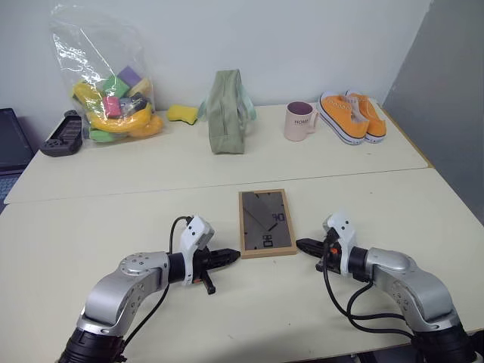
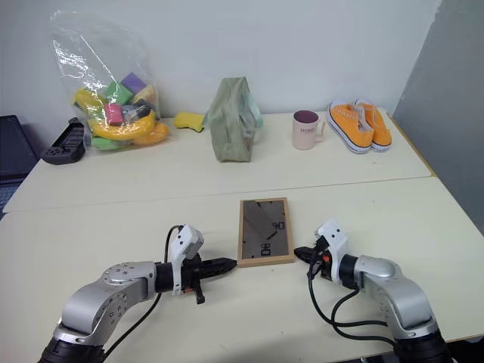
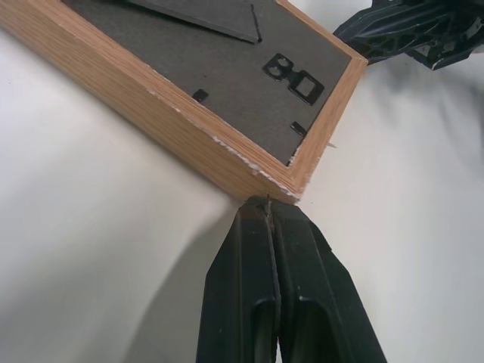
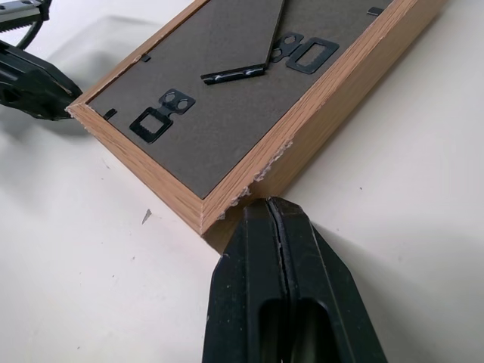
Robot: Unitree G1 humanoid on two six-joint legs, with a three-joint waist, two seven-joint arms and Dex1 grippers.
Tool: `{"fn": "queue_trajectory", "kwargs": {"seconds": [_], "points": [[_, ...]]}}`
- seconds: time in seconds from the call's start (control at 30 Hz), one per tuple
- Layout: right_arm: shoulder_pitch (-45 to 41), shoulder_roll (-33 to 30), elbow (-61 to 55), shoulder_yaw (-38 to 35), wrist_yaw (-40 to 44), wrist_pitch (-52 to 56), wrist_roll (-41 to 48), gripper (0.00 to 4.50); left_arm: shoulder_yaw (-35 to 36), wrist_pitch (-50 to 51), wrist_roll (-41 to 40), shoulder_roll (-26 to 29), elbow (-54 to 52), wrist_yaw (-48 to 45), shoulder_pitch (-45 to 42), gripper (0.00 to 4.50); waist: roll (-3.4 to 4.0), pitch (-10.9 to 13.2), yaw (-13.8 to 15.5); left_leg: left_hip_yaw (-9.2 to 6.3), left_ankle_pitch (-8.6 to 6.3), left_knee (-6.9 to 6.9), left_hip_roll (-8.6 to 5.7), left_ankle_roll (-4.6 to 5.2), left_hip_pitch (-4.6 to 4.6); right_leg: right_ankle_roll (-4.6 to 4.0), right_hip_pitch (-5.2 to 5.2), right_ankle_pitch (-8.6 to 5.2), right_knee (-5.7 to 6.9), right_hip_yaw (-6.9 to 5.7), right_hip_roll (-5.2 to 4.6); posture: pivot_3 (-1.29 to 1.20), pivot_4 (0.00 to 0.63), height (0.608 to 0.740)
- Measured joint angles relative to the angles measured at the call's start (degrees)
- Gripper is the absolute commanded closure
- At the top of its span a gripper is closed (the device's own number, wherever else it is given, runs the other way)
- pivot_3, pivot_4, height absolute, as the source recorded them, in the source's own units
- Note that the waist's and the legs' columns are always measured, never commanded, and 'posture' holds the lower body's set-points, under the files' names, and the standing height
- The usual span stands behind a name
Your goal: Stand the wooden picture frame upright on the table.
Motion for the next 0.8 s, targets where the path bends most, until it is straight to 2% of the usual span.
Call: {"fn": "queue_trajectory", "kwargs": {"seconds": [0.23,0.47,0.6,0.73,0.8], "points": [[-4.5,-4.0,4.7,-2.0,0.4,-5.5,-2.2,4.50,7.4,7.8,-5.5,1.9,5.6,1.0,-7.4,4.46,0.00,0.0,0.0,0.01,0.00,0.02,-0.01,0.00,0.01,0.00,0.02,0.00,0.01,-0.04,0.00,0.00,0.150,0.740],[-4.6,-7.6,5.3,-2.0,3.3,-8.2,-3.1,4.50,14.6,31.7,-18.2,1.6,10.7,4.0,-13.7,4.46,-0.01,0.0,-0.4,0.02,0.00,0.04,0.02,0.00,0.01,0.00,0.02,0.00,0.04,-0.04,0.02,0.00,0.150,0.740],[-4.5,-7.8,4.2,-1.7,4.0,-8.2,-3.1,4.50,16.4,42.0,-21.3,0.2,12.3,6.6,-15.0,4.46,-0.01,0.0,-0.3,0.00,0.00,0.06,0.01,0.00,0.01,0.00,0.02,0.00,0.03,-0.03,0.03,0.00,0.150,0.740],[-4.2,-8.1,3.1,-1.3,4.7,-8.3,-3.1,4.50,17.6,46.8,-23.4,-0.1,13.4,7.0,-17.2,3.93,-0.02,0.0,-0.2,0.00,0.00,0.08,0.01,0.00,0.01,0.00,0.03,0.00,0.03,-0.04,0.02,0.00,0.150,0.740],[-3.5,-8.5,2.8,-0.7,5.4,-8.9,-3.6,4.50,18.2,47.7,-23.8,-0.1,15.1,7.8,-18.6,3.51,-0.02,0.0,-0.2,0.00,0.00,0.08,0.01,0.00,0.01,0.00,0.02,0.00,0.03,-0.04,0.02,0.00,0.150,0.740]]}}
